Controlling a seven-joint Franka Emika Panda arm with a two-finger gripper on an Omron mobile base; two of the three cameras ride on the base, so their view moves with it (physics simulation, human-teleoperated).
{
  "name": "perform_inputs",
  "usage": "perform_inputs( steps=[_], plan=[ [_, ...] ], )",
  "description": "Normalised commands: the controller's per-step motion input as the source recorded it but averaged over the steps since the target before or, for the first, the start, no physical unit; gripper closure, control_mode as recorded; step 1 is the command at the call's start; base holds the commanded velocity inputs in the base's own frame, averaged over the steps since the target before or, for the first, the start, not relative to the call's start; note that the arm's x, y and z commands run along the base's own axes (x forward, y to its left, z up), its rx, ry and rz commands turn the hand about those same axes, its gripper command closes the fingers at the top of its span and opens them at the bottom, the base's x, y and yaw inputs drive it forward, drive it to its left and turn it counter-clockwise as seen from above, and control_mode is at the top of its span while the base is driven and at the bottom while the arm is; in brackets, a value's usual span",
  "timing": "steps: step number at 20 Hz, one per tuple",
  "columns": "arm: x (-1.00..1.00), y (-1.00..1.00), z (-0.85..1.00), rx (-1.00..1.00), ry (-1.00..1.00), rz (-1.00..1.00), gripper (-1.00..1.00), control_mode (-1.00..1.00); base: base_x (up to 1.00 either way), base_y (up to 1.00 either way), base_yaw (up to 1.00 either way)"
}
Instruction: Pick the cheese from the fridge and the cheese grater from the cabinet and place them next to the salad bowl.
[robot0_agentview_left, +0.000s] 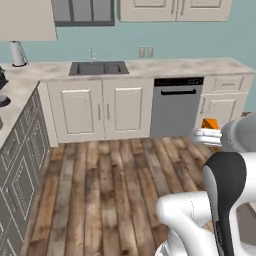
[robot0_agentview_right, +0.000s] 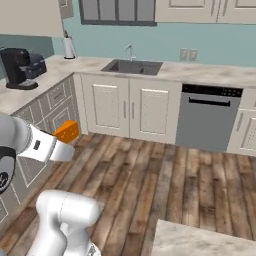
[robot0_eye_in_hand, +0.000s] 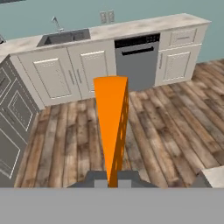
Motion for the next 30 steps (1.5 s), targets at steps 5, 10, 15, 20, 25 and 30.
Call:
perform_inputs(
  steps=[5,10,15,20,25,30],
  plan=[
    [0.00,0.00,0.00,0.00,0.00,0.00,1.00,1.00,1.00,0.15,0.11],
    [0.00,0.00,0.00,0.00,0.00,0.00,1.00,1.00,0.97,0.55,0.23],
    [0.00,0.00,0.00,0.00,0.00,0.00,1.00,1.00,0.89,0.69,0.38],
    [0.00,0.00,0.00,0.00,0.00,0.00,1.00,1.00,0.64,0.63,0.44],
    [0.00,0.00,0.00,0.00,0.00,0.00,1.00,1.00,0.31,0.20,0.42],
    [0.00,0.00,0.00,0.00,0.00,0.00,1.00,1.00,0.21,-0.44,0.41]
  ],
)
